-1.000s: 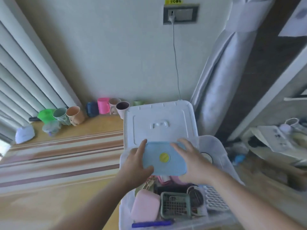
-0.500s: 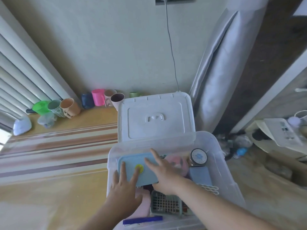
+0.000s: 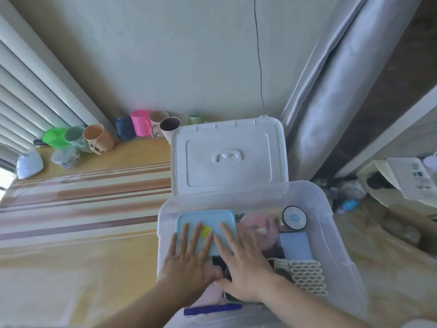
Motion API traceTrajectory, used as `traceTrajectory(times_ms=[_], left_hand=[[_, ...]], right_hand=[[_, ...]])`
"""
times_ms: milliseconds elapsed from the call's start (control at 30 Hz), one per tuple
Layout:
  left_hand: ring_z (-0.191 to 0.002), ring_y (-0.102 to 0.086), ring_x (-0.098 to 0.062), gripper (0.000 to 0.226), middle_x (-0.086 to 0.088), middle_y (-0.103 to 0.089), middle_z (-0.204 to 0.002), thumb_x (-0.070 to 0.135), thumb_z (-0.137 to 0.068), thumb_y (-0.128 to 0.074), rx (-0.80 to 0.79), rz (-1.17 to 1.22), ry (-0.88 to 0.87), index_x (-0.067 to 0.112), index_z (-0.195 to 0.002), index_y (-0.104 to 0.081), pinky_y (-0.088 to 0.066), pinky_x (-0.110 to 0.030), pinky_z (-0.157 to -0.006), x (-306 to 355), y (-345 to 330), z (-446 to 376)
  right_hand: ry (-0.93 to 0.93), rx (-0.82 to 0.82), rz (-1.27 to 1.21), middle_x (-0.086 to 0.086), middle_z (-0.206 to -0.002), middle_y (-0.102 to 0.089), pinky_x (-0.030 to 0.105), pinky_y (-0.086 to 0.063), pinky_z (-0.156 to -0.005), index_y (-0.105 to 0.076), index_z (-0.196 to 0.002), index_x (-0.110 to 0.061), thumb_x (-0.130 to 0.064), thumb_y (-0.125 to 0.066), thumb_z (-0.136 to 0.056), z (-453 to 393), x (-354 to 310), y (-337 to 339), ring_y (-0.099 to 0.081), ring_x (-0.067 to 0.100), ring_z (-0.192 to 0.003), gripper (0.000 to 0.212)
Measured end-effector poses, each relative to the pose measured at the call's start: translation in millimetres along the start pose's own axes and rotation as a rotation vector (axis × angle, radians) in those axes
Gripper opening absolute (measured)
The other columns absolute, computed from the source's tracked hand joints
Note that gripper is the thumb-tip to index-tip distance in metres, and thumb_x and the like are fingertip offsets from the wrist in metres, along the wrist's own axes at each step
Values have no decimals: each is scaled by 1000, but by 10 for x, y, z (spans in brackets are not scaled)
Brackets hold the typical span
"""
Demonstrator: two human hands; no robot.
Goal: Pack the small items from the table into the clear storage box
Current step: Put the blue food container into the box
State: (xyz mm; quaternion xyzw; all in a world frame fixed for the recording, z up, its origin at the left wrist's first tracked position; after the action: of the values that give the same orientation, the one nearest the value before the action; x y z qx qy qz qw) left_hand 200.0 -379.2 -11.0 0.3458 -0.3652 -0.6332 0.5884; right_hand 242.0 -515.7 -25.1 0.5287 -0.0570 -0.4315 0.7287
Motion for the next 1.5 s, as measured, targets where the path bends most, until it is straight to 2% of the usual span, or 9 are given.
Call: traceTrajectory(times_ms=[67,300,567,733,833,967,1067,1300,1500], left_hand=[[-143,46,-33,94,-4,47,-157,86,-88,-2,-104,12,56,29,-155,30,13,-59,-123,-69,-50,-45],[-137,50,-41,90,-14,55,-149,77,-97,-6,-164,-80,25,19,-145,45,12,-63,-121,-98,-61,-155],[-145,31,-54,93,-22,42,-155,62,-105,-29,-144,-149,33,13,-152,34,5,-63,-123,-8,68,-241],[-155,16,-44,75,-16,13,-170,60,-104,-25,196,9,-135,24,-163,7,-5,-63,-125,136,144,16],[-157,6,-43,84,-18,-9,-171,71,-97,-30,160,44,-171,21,-163,-17,-12,-65,-121,306,-62,96],[-149,34,-43,112,-16,31,-165,91,-83,-24,93,-86,-162,22,-161,15,5,-68,-121,406,-201,86],[-155,15,-46,118,-19,4,-171,95,-76,-28,99,-51,-155,21,-165,-10,-10,-69,-121,379,-198,100],[-158,9,-37,97,-10,-7,-173,92,-85,-26,233,125,-172,37,-164,-14,-10,-62,-123,237,127,89],[-156,-9,-44,81,-16,-20,-169,75,-89,-36,500,239,27,32,-158,-34,-17,-59,-123,-870,1139,-564]], right_hand=[[-20,-16,1,-9,-158,50,69,15,-120,21,-162,-33,-65,-38,-93,-75,-28,12,45,30,-144,96],[-66,-39,82,-8,-162,46,76,9,-117,24,-160,-34,-79,-38,-93,-206,41,25,35,36,-152,102],[-115,28,39,-7,-169,33,74,2,-121,12,-164,-35,-82,-52,-85,-168,47,102,22,37,-158,112],[-193,239,63,-3,-174,15,71,-4,-123,-11,-164,-31,-69,-41,-96,452,333,380,9,34,-160,84],[-366,64,54,-9,-167,36,68,2,-122,9,-163,-39,-67,-38,-99,900,708,172,30,33,-155,85],[-439,-184,-19,-12,-162,43,63,3,-125,26,-157,-48,-67,-36,-100,1134,891,-39,35,33,-152,87],[-395,-189,-14,-14,-162,42,61,6,-125,26,-157,-47,-64,-42,-99,1048,838,-43,35,32,-153,91],[-333,12,-105,-17,-163,40,58,-5,-128,17,-161,-44,-54,-50,-101,1009,807,284,35,23,-153,90],[-258,553,-46,2,-169,-28,53,-36,-118,-42,-155,-18,-28,-70,-95,892,1225,1513,-26,30,-156,67]])
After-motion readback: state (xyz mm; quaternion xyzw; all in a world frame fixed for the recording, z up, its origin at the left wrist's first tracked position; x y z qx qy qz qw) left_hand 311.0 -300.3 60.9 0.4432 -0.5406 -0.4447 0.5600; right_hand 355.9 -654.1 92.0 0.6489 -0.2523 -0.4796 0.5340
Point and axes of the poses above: each hand's wrist, its own z-axis away from the middle knuckle, its own y-axis out of the back of the hand, x = y × z, the point moved 7 cm from there along -z, towards the middle knuckle
